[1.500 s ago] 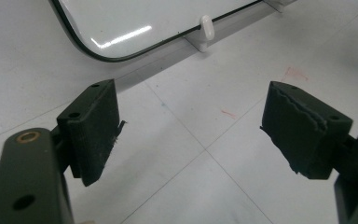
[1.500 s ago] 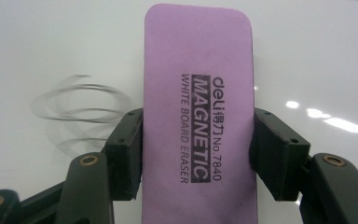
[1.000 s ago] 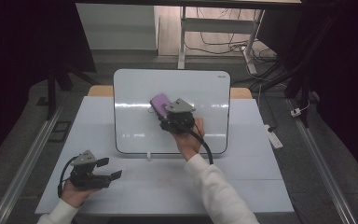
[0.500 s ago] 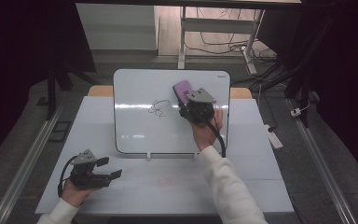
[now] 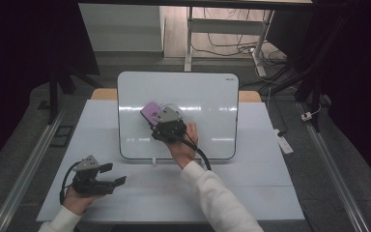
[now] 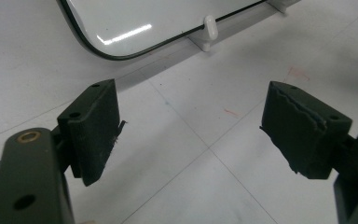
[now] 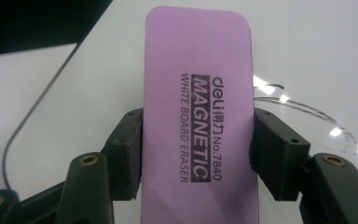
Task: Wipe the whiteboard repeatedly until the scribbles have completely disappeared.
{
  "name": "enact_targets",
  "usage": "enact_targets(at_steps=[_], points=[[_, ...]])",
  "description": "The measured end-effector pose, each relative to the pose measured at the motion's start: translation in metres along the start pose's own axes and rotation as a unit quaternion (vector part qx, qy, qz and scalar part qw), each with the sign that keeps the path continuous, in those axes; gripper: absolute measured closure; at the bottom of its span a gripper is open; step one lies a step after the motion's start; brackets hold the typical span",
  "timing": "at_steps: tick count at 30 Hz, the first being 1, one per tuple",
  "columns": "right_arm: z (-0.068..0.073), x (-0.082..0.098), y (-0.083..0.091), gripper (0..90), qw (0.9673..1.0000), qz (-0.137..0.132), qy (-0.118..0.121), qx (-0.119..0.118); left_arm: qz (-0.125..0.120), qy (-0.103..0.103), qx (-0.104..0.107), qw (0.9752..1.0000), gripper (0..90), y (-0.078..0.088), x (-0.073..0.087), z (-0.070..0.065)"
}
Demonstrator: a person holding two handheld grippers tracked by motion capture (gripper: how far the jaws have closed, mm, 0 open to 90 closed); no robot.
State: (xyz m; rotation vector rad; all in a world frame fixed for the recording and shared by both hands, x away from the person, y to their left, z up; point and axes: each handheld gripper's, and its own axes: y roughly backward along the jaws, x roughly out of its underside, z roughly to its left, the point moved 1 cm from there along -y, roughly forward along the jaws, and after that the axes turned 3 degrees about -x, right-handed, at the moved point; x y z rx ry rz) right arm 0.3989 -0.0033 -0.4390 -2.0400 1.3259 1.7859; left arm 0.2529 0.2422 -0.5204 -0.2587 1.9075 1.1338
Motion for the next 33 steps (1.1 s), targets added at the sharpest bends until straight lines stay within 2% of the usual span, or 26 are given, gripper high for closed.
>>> enact_targets(at_steps=[2,4,6,8,11,14,15,17,20,25,28,31,33], points=[[-0.005,0.000,0.003,39.6,0.9999,0.002,-0.013,-0.003,-0.002,0.001,-0.001,1.0000,20.3,0.000,0.000,0.000],[-0.013,-0.001,0.008,39.6,0.9998,0.000,-0.008,0.021,-0.002,0.002,-0.002,1.0000,20.3,0.001,0.001,0.000],[-0.027,0.000,0.015,39.6,0.9990,-0.004,-0.017,0.042,-0.003,0.003,-0.001,1.0000,20.3,0.001,0.001,0.001],[-0.044,0.000,0.023,39.6,0.9974,-0.008,-0.029,0.065,-0.003,0.003,-0.002,1.0000,20.4,0.002,0.001,0.001],[-0.068,0.001,0.035,39.6,0.9934,-0.014,-0.044,0.105,-0.002,0.002,-0.002,1.0000,20.3,0.002,0.001,0.000],[-0.081,0.000,0.040,39.6,0.9915,-0.019,-0.063,0.113,-0.002,0.002,-0.002,1.0000,20.4,0.001,0.000,0.000],[-0.080,0.000,0.039,39.6,0.9912,-0.018,-0.063,0.115,-0.003,0.002,-0.002,1.0000,20.3,0.001,0.000,0.001],[-0.074,-0.001,0.035,39.7,0.9917,-0.016,-0.050,0.118,-0.003,0.003,-0.002,1.0000,20.4,0.001,0.000,0.001],[-0.059,-0.004,0.026,39.7,0.9949,-0.017,-0.045,0.089,-0.002,0.001,-0.003,1.0000,20.4,0.000,0.000,0.000],[-0.021,-0.008,0.005,39.7,0.9991,-0.010,-0.025,0.032,-0.001,0.001,-0.003,1.0000,20.4,0.000,0.000,0.000],[0.003,-0.009,-0.007,39.7,0.9998,-0.005,-0.018,-0.003,0.001,0.000,-0.002,1.0000,20.4,0.000,0.000,0.000],[0.020,-0.008,-0.016,39.7,0.9998,-0.001,-0.002,-0.020,-0.001,0.001,-0.003,1.0000,20.3,0.001,0.000,0.000],[0.024,-0.006,-0.016,39.7,0.9997,0.001,0.006,-0.023,-0.002,0.001,-0.003,1.0000,20.4,0.001,0.001,0.000]])
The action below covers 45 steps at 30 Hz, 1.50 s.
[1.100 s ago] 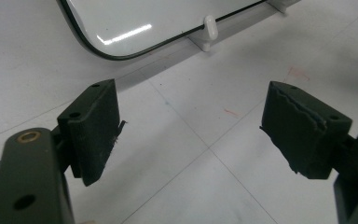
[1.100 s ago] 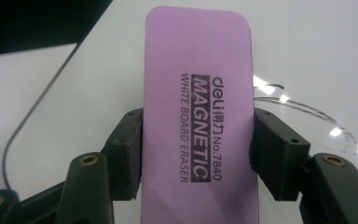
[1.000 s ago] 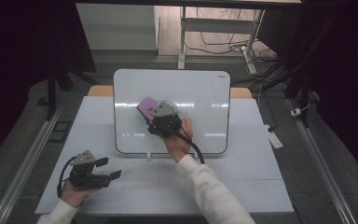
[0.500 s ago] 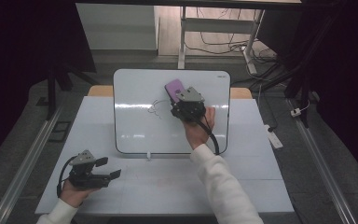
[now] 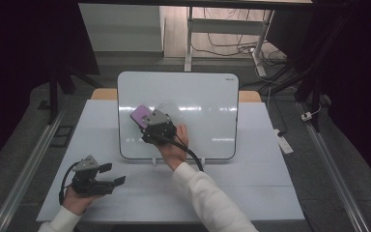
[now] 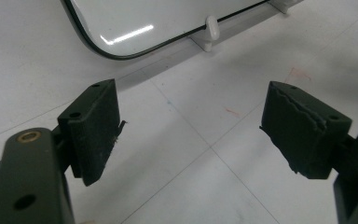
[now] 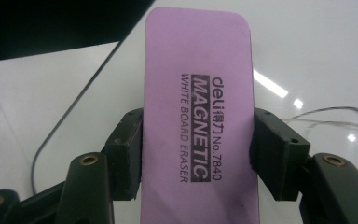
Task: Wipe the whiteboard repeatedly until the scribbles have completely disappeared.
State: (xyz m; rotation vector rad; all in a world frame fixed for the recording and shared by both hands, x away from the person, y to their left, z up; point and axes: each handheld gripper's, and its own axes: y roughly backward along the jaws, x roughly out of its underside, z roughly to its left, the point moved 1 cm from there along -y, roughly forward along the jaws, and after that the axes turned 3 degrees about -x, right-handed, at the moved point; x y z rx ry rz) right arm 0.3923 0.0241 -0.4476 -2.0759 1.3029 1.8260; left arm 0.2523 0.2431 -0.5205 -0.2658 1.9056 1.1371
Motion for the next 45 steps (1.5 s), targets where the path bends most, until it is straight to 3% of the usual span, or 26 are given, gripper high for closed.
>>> enact_targets(at_steps=[3,7,13,16,18,21,23,30,36,38,39,41,45], points=[[-0.007,0.000,0.005,39.7,1.0000,0.003,-0.005,0.001,0.002,0.000,-0.001,1.0000,20.4,0.000,0.000,0.001],[-0.029,0.002,0.019,39.6,0.9991,-0.001,-0.008,0.042,0.000,0.002,-0.001,1.0000,20.4,0.000,0.000,0.000],[-0.072,0.008,0.046,39.6,0.9937,-0.012,-0.044,0.102,0.001,0.001,-0.001,1.0000,20.4,0.000,0.000,0.001],[-0.088,0.010,0.055,39.6,0.9908,-0.017,-0.062,0.119,0.001,0.002,-0.001,1.0000,20.4,0.000,0.000,0.001],[-0.093,0.010,0.057,39.7,0.9902,-0.022,-0.073,0.117,0.001,0.002,-0.001,1.0000,20.4,-0.001,0.000,0.001],[-0.087,0.008,0.052,39.7,0.9899,-0.020,-0.062,0.126,0.001,0.002,-0.001,1.0000,20.4,-0.001,-0.001,0.001],[-0.081,0.005,0.047,39.7,0.9911,-0.022,-0.062,0.116,0.000,0.001,-0.001,1.0000,20.4,-0.001,-0.001,0.001],[-0.043,-0.003,0.021,39.7,0.9976,-0.012,-0.032,0.061,-0.001,0.002,-0.001,1.0000,20.4,0.000,-0.001,0.001],[-0.009,-0.005,0.002,39.7,0.9998,0.001,-0.016,0.008,0.001,0.001,-0.001,1.0000,20.4,0.000,0.000,0.001],[-0.001,-0.004,-0.002,39.7,1.0000,0.005,-0.006,0.001,0.000,0.001,0.000,1.0000,20.4,0.000,0.000,0.001],[0.000,-0.003,-0.002,39.7,1.0000,0.008,0.004,0.005,0.000,0.002,0.000,1.0000,20.4,0.000,0.000,0.001],[-0.003,-0.003,0.000,39.7,1.0000,0.008,0.000,-0.002,0.000,0.002,-0.001,1.0000,20.4,0.001,0.000,0.001],[-0.023,0.000,0.014,39.7,0.9994,0.005,-0.007,0.034,-0.002,0.003,-0.001,1.0000,20.4,0.001,0.001,0.002]])
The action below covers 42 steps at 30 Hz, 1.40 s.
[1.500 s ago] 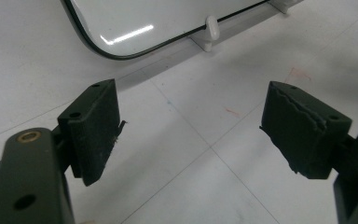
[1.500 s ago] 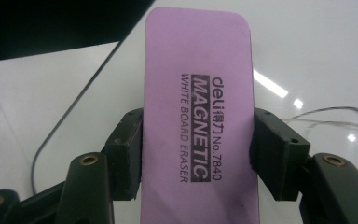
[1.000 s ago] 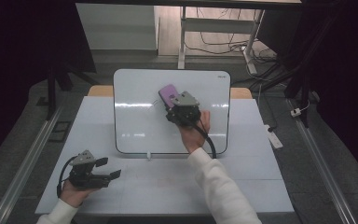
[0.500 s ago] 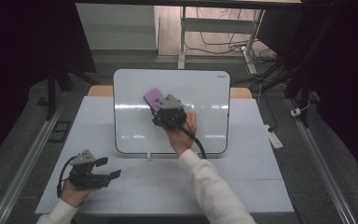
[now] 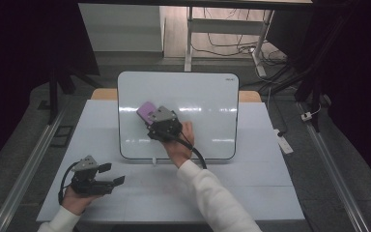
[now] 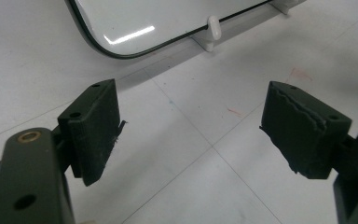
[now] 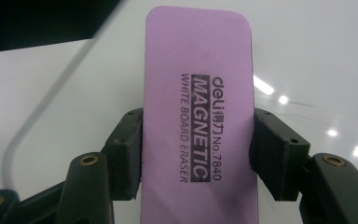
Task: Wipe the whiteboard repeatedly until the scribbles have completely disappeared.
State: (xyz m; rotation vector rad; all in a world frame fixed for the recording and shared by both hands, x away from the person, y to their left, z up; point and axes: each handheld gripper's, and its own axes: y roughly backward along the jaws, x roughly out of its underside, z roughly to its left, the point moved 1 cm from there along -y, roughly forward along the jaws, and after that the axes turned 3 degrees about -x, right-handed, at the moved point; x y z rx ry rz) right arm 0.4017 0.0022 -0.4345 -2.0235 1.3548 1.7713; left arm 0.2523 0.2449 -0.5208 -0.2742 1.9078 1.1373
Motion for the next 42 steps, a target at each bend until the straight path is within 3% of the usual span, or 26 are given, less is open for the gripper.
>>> enact_targets(at_steps=[4,7,9,11,13,18,24,28,31,33,37,42], points=[[-0.037,0.006,0.021,39.7,0.9985,-0.007,-0.028,0.046,0.001,0.000,0.000,1.0000,20.4,0.000,0.000,0.000],[-0.063,0.014,0.038,39.7,0.9954,-0.010,-0.046,0.083,0.002,-0.002,0.000,1.0000,20.4,-0.001,-0.001,-0.001],[-0.078,0.019,0.047,39.7,0.9933,-0.011,-0.061,0.098,0.003,-0.002,0.000,1.0000,20.4,-0.001,-0.001,-0.001],[-0.085,0.023,0.051,39.7,0.9924,-0.016,-0.076,0.096,0.003,-0.002,0.000,1.0000,20.4,-0.002,-0.002,-0.001],[-0.081,0.022,0.050,39.7,0.9921,-0.013,-0.068,0.104,0.004,-0.003,-0.001,1.0000,20.4,-0.003,-0.002,-0.002],[-0.061,0.008,0.031,39.7,0.9950,-0.015,-0.050,0.085,0.003,-0.005,0.000,1.0000,20.4,-0.003,-0.003,-0.003],[-0.016,-0.011,0.000,39.7,0.9997,0.001,-0.007,0.023,0.001,-0.001,0.000,1.0000,20.4,-0.002,-0.002,-0.001],[0.016,-0.007,-0.012,39.8,0.9996,0.014,0.011,-0.024,0.001,-0.001,0.000,1.0000,20.4,-0.001,-0.001,0.000],[0.026,-0.005,-0.014,39.8,0.9990,0.020,0.031,-0.026,0.001,-0.002,-0.001,1.0000,20.4,-0.001,-0.001,-0.001],[0.017,-0.006,-0.011,39.8,0.9995,0.018,0.009,-0.026,0.001,-0.002,-0.001,1.0000,20.4,-0.001,-0.001,-0.001],[-0.017,-0.010,0.003,39.8,0.9996,0.003,-0.023,0.017,0.000,0.000,0.000,1.0000,20.4,-0.001,-0.001,0.000],[-0.068,-0.006,0.027,39.7,0.9946,-0.020,-0.072,0.072,0.000,0.000,0.000,1.0000,20.4,0.000,-0.001,0.000]])
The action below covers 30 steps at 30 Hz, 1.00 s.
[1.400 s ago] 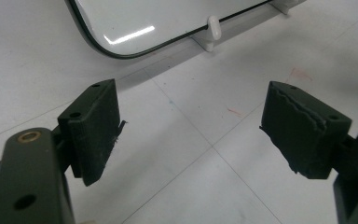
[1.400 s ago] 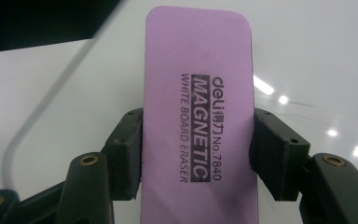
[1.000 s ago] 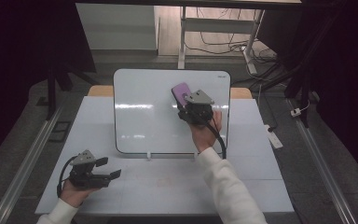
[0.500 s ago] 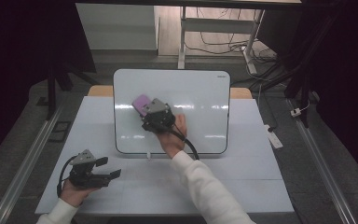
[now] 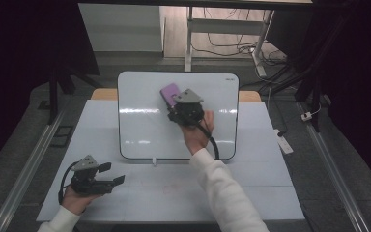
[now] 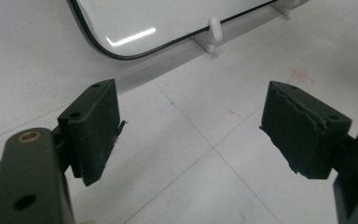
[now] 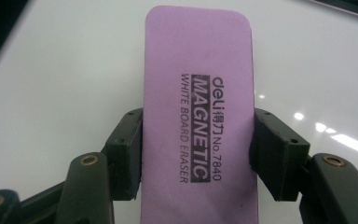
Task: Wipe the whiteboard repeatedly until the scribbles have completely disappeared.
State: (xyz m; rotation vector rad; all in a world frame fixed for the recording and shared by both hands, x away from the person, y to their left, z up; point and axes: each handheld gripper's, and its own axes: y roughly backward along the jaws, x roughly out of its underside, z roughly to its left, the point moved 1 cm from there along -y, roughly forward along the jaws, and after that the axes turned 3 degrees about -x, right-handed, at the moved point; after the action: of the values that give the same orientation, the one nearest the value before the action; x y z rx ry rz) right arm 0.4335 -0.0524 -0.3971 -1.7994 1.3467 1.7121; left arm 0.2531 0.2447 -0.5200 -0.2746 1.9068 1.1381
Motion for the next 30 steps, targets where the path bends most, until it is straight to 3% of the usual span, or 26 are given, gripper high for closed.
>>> enact_targets(at_steps=[3,8,15,20,23,27,30], points=[[-0.016,-0.001,0.005,39.7,0.9998,-0.005,-0.015,0.014,0.000,0.000,0.000,1.0000,20.4,0.000,0.000,0.000],[-0.012,0.001,0.007,39.7,0.9997,-0.001,0.002,0.023,0.000,0.000,0.000,1.0000,20.4,0.000,0.000,0.000],[-0.018,0.016,0.017,39.7,0.9999,0.008,0.002,0.015,0.000,0.000,0.000,1.0000,20.4,-0.001,0.000,0.000],[-0.025,0.031,0.031,39.7,0.9996,0.016,-0.019,-0.013,0.001,-0.001,-0.001,1.0000,20.4,-0.001,-0.001,0.000],[-0.031,0.043,0.046,39.7,0.9987,0.008,-0.033,-0.037,0.002,0.000,0.000,1.0000,20.4,-0.002,-0.001,0.000],[-0.032,0.060,0.067,39.6,0.9955,0.006,-0.055,-0.077,0.000,-0.001,0.001,1.0000,20.4,-0.004,-0.003,-0.001],[-0.028,0.074,0.080,39.7,0.9935,0.009,-0.057,-0.098,-0.001,-0.004,0.002,1.0000,20.4,-0.005,-0.005,-0.002]])
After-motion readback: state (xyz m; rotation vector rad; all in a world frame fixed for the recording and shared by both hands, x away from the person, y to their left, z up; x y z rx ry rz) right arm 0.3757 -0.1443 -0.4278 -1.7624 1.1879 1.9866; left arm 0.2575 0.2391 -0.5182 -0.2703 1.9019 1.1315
